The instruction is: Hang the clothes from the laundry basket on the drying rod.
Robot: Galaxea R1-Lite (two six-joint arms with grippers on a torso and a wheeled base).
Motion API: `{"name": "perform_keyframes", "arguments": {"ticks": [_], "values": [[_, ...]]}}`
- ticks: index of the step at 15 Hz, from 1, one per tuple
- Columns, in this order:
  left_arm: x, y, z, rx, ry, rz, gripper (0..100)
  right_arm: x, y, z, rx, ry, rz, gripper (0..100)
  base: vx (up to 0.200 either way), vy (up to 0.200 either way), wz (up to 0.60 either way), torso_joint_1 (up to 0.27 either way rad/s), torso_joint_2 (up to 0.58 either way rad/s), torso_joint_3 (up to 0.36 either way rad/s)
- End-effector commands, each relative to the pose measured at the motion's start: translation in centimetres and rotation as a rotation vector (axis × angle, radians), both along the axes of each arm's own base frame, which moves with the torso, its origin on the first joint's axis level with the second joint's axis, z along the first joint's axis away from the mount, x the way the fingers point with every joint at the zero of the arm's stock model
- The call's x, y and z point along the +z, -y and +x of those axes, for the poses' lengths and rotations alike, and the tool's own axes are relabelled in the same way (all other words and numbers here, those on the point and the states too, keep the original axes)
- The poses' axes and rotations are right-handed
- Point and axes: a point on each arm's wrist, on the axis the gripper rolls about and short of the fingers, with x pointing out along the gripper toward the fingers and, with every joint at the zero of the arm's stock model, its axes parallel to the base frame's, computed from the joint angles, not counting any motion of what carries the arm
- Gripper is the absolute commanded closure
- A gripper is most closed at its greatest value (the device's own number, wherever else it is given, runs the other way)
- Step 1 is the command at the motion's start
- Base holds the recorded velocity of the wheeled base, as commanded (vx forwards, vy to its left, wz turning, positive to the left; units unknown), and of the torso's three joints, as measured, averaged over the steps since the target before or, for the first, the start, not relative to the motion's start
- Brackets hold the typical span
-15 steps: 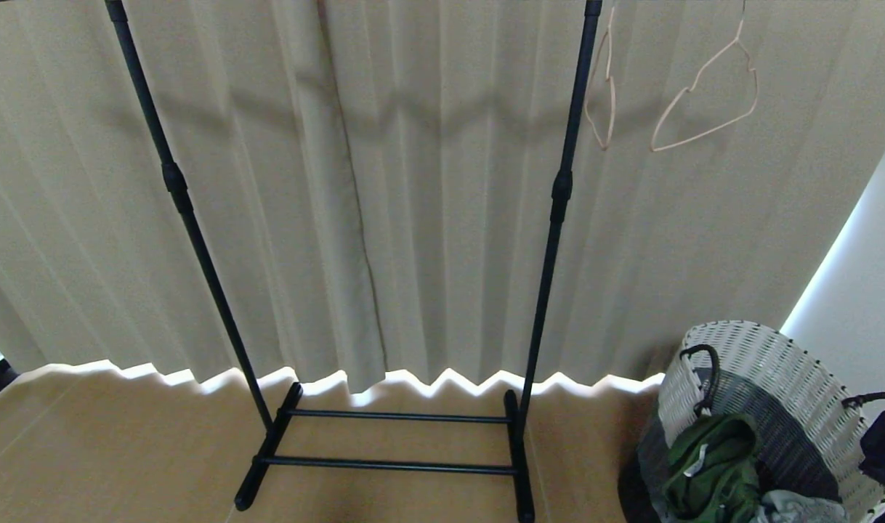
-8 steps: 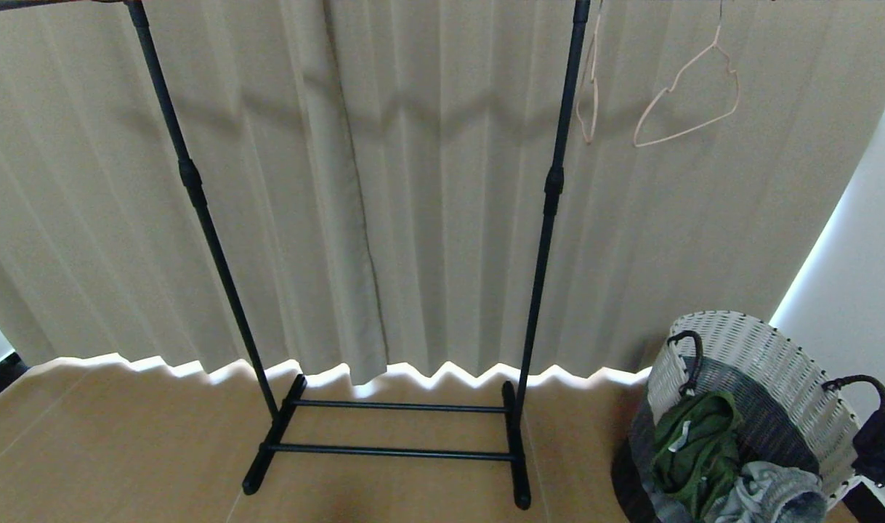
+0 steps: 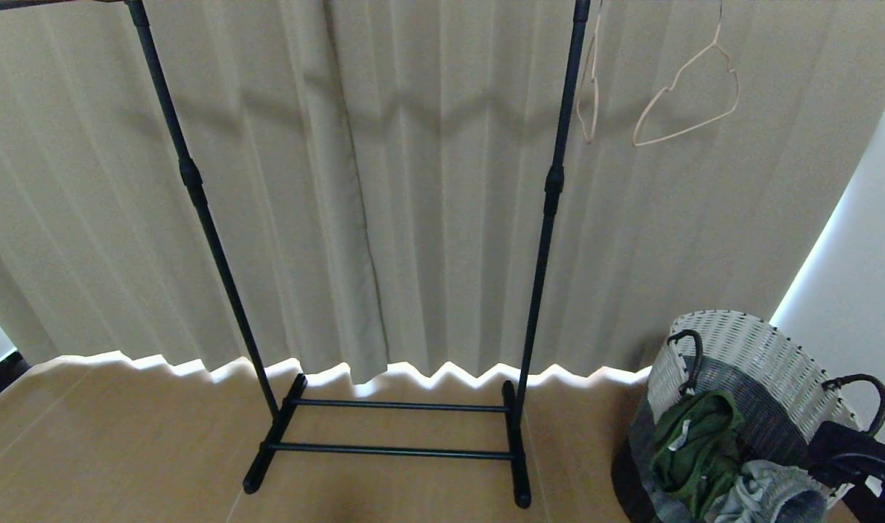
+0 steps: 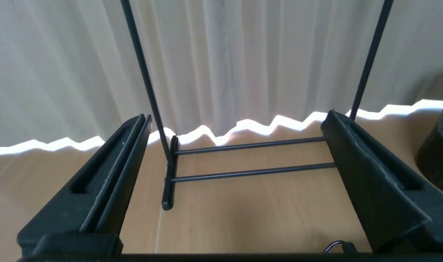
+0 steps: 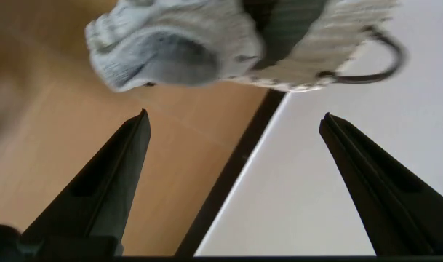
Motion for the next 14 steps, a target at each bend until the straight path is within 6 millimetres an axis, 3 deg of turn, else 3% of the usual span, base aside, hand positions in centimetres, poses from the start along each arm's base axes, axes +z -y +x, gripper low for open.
{"name": "perform_keyframes", "arguments": {"ticks": [1,8,14], "values": [[0.0,0.0,0.0,0.0,0.0,0.002,0,-1.7,0.4,0.9,0.0,-0.065,0.032,0,0.0,0.0,0.0,0.0,0.0,0.0],[0.0,0.0,0.0,0.0,0.0,0.002,0,-5.4,4.2,4.7,0.057,0.006,-0.02,0,0.0,0.0,0.0,0.0,0.0,0.0],[0.0,0.0,0.0,0.0,0.0,0.004,0,-6.1,4.0,4.8,0.107,0.065,0.026,0,0.0,0.0,0.0,0.0,0.0,0.0]]}}
